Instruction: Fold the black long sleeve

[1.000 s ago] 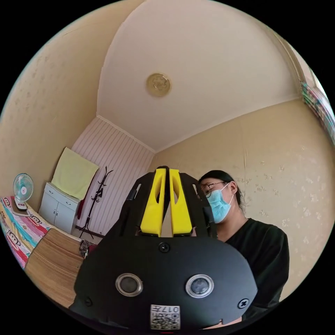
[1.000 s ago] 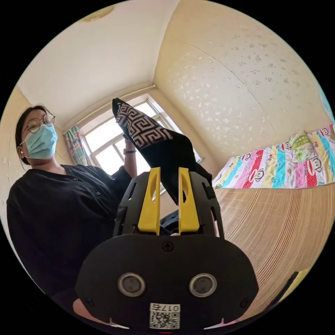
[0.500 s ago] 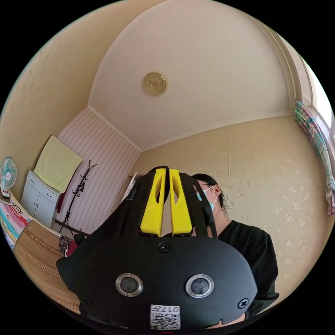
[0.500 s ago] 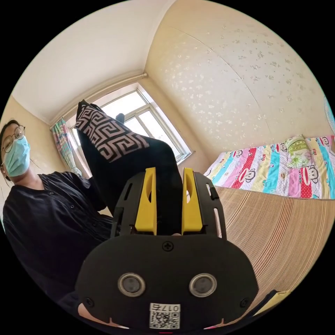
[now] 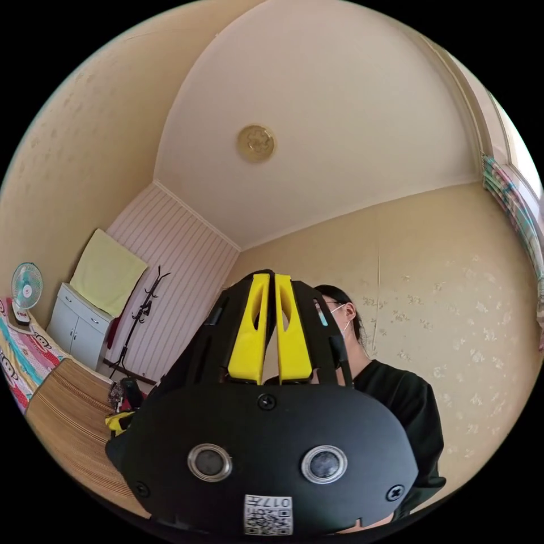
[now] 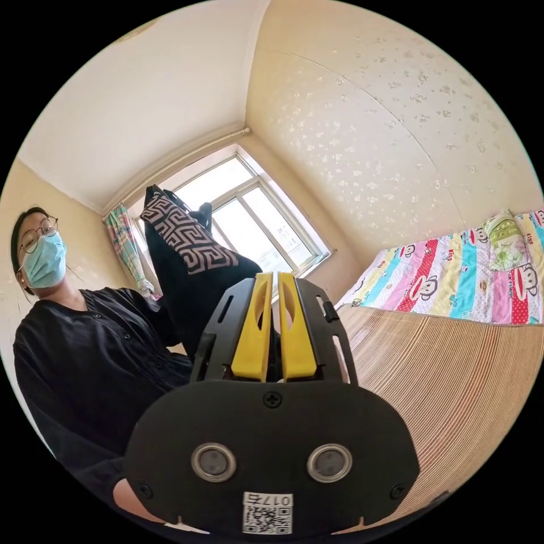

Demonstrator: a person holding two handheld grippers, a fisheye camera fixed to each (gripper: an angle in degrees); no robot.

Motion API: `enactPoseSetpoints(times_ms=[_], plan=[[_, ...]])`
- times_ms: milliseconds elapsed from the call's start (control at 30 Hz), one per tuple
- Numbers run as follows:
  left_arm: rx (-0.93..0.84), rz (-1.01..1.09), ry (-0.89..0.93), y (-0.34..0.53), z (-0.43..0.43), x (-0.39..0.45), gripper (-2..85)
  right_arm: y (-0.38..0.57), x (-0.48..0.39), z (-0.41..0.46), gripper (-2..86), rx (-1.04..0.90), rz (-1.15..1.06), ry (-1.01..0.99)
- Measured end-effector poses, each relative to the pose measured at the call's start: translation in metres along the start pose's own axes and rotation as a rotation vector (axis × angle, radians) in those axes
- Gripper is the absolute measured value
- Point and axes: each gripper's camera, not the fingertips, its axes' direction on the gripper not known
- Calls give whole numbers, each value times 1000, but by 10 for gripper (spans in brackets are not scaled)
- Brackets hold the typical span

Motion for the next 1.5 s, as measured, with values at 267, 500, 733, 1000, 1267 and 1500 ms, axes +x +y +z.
enactPoseSetpoints(times_ms=[267,500,733,1000,1267,1500], plan=[[-21,-81,60,-15,33,3,-6,4,18,43,123,-95,107,-113],[-86,-147,37,-33,62,9,-6,7,45,27,127,-3,245,-237],[-168,-180,-115,-48,68,29,-4,13,38,15,50,-70,198,-335],[-147,-196,-328,-62,23,79,-4,10,15,-65,23,90,217,-163],[-68,-270,-690,-41,-45,141,-5,-36,-56,-121,18,206,22,-40],[-158,-341,-1014,-49,-53,199,-6,-82,-117,-125,19,197,-109,82]])
